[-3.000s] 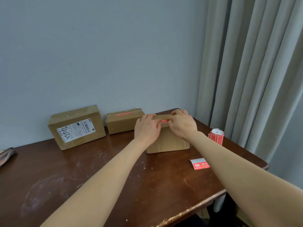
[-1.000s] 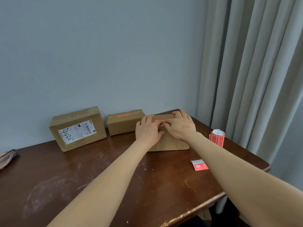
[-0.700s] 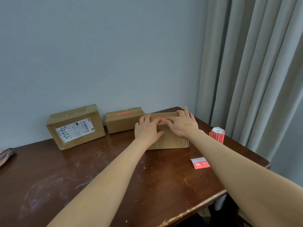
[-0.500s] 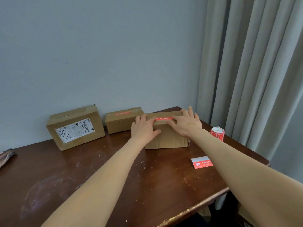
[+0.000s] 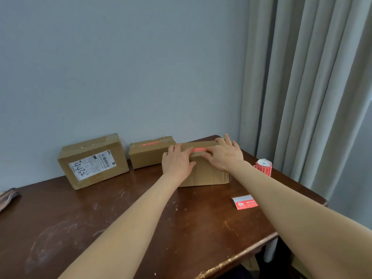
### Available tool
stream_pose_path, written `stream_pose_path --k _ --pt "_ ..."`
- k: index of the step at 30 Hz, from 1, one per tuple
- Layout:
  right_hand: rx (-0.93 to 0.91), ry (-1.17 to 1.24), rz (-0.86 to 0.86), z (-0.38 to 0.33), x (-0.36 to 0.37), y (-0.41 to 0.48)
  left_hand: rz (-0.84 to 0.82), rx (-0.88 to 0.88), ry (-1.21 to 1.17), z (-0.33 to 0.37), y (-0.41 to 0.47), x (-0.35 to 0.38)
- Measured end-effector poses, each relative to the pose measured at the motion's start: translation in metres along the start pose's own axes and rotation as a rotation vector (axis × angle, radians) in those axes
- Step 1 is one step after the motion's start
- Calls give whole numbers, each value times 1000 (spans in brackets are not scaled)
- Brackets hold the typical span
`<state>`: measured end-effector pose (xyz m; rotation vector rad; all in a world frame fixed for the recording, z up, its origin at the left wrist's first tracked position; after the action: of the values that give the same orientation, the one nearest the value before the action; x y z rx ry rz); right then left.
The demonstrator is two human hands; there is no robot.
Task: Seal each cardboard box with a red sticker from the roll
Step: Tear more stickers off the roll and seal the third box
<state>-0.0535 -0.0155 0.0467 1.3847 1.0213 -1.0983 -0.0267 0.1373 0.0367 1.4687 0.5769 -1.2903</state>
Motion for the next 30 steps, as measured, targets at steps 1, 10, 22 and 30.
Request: stream_pose_path --k 1,10,22,30 --pt "2 8 -12 -1 1 -1 -6 -1 -17 0 0 1" --pt "0 -1 -42 0 6 0 -41 -45 -21 -5 -3 7" --pt "451 723 -130 24 12 -2 -152 -548 -814 -26 -9 -7" --pt "483 820 -176 13 27 -15 -278 -649 -1110 -23 -19 5"
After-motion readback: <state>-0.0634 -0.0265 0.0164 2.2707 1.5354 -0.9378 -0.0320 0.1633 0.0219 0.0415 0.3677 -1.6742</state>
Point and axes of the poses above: each hand's wrist, its own y-axis towards the middle knuckle, its own x-axis out of the palm, z = x × y, the point moved 2 cm from there along y, towards the middle knuckle, and after that the axes turned 6 degrees about -y, right-handed, at the moved point
